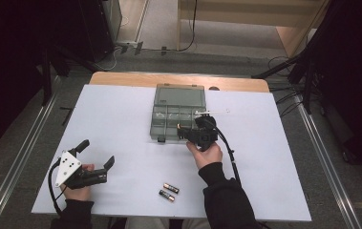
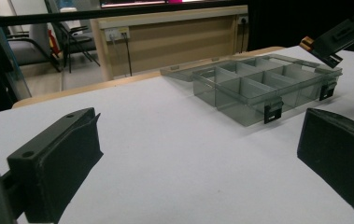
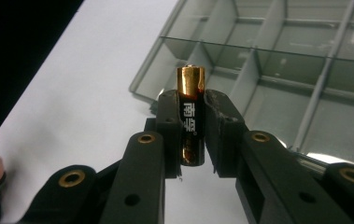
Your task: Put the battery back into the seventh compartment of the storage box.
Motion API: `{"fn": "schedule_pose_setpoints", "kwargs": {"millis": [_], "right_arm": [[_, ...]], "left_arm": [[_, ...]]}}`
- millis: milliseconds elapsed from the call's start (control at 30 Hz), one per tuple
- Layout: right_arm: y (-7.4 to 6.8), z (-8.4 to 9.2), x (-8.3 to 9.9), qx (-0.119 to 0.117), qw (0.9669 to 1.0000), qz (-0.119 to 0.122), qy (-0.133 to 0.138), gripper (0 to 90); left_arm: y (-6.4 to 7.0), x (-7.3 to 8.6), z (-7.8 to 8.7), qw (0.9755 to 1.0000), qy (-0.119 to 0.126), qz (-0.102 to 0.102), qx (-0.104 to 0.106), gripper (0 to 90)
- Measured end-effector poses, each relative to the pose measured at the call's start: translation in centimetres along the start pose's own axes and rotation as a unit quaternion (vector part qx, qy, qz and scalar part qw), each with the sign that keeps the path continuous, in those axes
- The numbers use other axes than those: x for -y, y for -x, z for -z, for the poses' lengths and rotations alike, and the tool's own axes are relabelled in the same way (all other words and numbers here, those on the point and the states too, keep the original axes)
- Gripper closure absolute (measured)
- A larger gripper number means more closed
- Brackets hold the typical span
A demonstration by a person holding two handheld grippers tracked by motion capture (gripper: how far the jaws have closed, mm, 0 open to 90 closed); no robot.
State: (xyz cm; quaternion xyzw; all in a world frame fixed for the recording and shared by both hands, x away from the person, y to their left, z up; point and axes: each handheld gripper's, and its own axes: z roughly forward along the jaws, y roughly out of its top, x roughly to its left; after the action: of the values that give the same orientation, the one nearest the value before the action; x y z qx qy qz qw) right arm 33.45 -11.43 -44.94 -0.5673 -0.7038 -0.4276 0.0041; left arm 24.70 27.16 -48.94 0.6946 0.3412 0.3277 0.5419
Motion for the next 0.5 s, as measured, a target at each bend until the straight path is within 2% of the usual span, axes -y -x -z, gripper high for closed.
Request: {"fn": "schedule_pose_setpoints", "kwargs": {"millis": [33, 167, 200, 333, 400, 500], "right_arm": [[0.2, -0.3, -0.2, 0.008, 0.9998, -0.020, 0.001, 77.8], [0.3, -0.6, -0.5, 0.014, 0.9993, -0.036, 0.001, 77.8], [0.5, -0.9, -0.7, 0.019, 0.9987, -0.046, 0.001, 77.7], [0.7, -1.2, -1.0, 0.023, 0.9985, -0.050, -0.001, 77.8], [1.1, -1.5, -1.4, 0.018, 0.9980, -0.060, -0.011, 77.8], [1.2, -1.6, -1.6, 0.031, 0.9977, -0.059, -0.012, 77.8]], "left_arm": [[0.0, 0.0, 0.0, 1.0000, 0.000, 0.000, 0.000, 0.0], [0.0, 0.0, 0.0, 1.0000, 0.001, 0.002, 0.001, 0.0], [0.0, 0.0, 0.0, 1.0000, 0.001, 0.002, 0.001, 0.0], [0.0, 0.0, 0.0, 1.0000, 0.001, 0.003, 0.001, 0.0], [0.1, 0.0, 0.0, 1.0000, 0.001, 0.004, 0.001, 0.0], [0.1, 0.0, 0.0, 1.0000, -0.001, 0.000, 0.003, 0.0]]}}
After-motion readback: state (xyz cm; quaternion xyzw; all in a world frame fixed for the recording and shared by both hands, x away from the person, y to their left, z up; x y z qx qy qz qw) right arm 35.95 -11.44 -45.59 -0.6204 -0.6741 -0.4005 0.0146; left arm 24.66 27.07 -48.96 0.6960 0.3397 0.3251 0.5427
